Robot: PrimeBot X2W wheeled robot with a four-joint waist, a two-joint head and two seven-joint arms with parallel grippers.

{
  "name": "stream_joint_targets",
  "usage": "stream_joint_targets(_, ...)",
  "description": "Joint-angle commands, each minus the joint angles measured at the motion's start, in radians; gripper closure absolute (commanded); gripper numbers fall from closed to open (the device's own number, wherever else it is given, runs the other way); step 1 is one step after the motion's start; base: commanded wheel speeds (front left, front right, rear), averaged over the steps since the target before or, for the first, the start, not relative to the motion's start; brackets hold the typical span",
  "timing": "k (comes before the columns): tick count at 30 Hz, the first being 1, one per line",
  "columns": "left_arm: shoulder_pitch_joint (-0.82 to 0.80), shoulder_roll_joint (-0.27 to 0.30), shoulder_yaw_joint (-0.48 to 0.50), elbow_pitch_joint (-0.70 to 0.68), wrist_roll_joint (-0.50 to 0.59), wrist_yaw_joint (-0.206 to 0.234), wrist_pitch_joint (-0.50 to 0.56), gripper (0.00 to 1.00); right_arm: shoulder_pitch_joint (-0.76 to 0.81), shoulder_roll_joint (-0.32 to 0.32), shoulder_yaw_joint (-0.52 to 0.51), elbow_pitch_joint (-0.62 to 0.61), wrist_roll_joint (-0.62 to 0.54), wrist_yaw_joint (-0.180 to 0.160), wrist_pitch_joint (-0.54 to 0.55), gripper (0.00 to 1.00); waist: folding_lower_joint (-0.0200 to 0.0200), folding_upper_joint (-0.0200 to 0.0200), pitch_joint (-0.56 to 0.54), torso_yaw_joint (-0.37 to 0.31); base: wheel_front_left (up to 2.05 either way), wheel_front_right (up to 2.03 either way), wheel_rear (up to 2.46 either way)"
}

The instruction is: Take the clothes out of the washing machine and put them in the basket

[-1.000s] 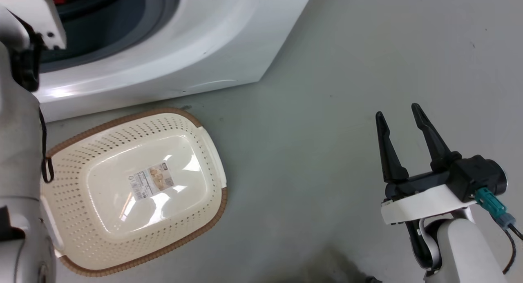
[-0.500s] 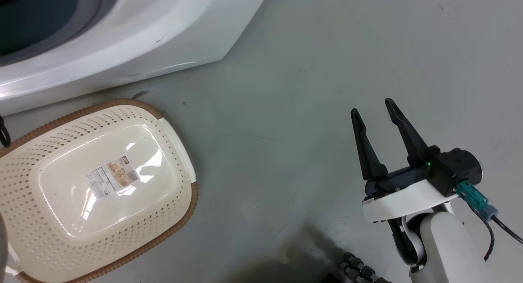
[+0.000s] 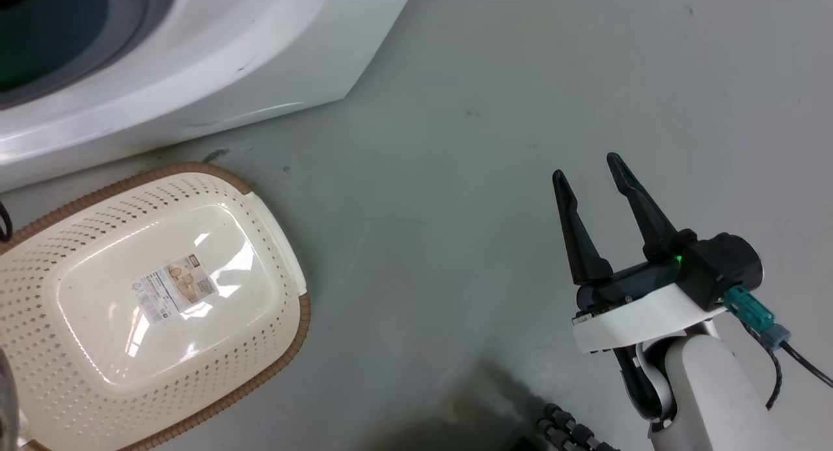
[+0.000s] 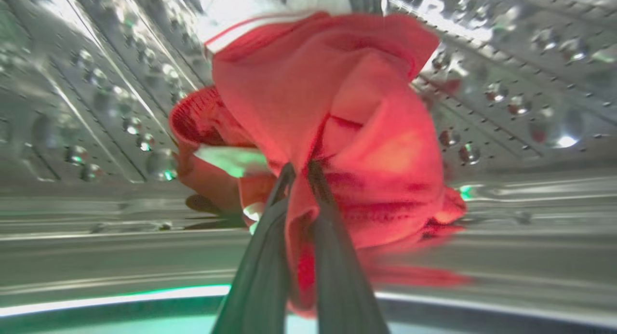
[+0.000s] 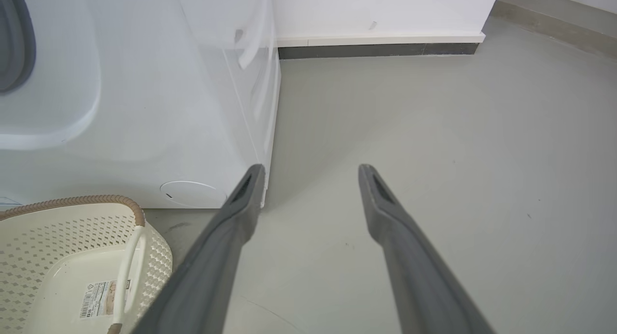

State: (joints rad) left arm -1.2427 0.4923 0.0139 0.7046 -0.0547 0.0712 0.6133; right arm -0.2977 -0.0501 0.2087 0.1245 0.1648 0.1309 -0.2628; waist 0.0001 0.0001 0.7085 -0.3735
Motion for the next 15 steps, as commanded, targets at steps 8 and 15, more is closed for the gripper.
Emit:
stream_joint_targets(8,0.188,-0.038,0.015,-0.083,-0.039,0.004,-0.264,1.00,0.007,0.000,-0.009,0.021,-0.013,0.000,-0.002,0.00,-0.0001,-0.0001,-0.109,0.033,0.00,0.00,0.00)
stream_joint_targets(15,0.326,-0.090,0.034,-0.002,-0.094,-0.031,-0.574,1.00,0.047,-0.001,-0.026,0.051,-0.036,0.000,-0.002,0.00,-0.0001,-0.0001,-0.252,0.071,0.00,0.00,0.00)
